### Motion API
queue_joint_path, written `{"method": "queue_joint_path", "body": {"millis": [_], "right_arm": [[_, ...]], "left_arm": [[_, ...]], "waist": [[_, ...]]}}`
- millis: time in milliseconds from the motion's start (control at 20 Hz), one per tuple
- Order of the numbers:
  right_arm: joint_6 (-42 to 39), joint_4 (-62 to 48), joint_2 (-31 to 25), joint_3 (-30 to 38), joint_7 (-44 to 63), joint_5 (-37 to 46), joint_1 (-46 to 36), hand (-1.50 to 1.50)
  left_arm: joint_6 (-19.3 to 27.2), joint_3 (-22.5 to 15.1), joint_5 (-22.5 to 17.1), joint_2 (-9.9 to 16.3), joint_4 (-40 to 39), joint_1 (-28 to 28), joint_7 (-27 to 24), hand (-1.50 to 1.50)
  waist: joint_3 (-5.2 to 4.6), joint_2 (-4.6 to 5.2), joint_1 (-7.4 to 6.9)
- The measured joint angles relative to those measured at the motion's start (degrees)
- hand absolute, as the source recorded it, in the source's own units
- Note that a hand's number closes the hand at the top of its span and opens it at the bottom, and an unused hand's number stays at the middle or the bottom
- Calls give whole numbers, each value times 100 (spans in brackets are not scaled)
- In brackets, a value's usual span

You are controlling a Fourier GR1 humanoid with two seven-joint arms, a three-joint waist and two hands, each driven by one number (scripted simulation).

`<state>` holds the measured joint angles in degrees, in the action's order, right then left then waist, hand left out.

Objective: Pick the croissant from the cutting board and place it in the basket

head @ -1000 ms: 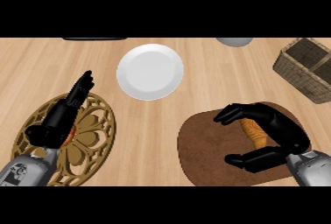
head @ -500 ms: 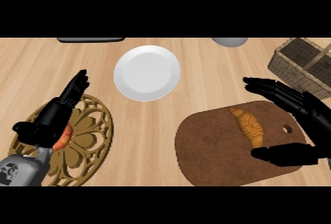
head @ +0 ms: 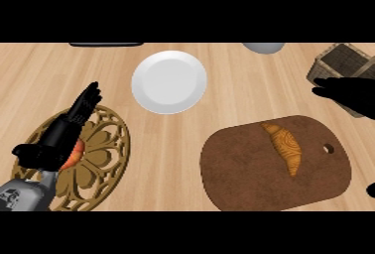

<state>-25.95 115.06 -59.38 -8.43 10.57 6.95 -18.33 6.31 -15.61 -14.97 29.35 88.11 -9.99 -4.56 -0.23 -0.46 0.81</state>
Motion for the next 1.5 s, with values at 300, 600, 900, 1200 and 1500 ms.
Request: {"method": "queue_joint_path", "body": {"millis": [300,600,900,1200,1500], "right_arm": [[-1190,157,-537,719,443,-1084,-37,-150],[-1798,145,-425,1579,162,-1091,476,-150],[-1795,-64,276,1614,-258,-312,694,-150],[-1383,-292,1122,1198,-588,561,843,-150],[-805,-964,1735,822,-1417,1649,887,-150]], "left_arm": [[-31,62,99,-152,65,-154,239,0],[-250,247,272,-290,-42,-68,124,0],[-411,394,408,-423,135,-36,299,0],[-546,540,563,-553,69,-63,299,0],[-708,663,692,-669,219,76,333,0]], "waist": [[13,19,-13],[21,30,-25],[24,44,-79],[25,51,-100],[26,52,-111]]}}
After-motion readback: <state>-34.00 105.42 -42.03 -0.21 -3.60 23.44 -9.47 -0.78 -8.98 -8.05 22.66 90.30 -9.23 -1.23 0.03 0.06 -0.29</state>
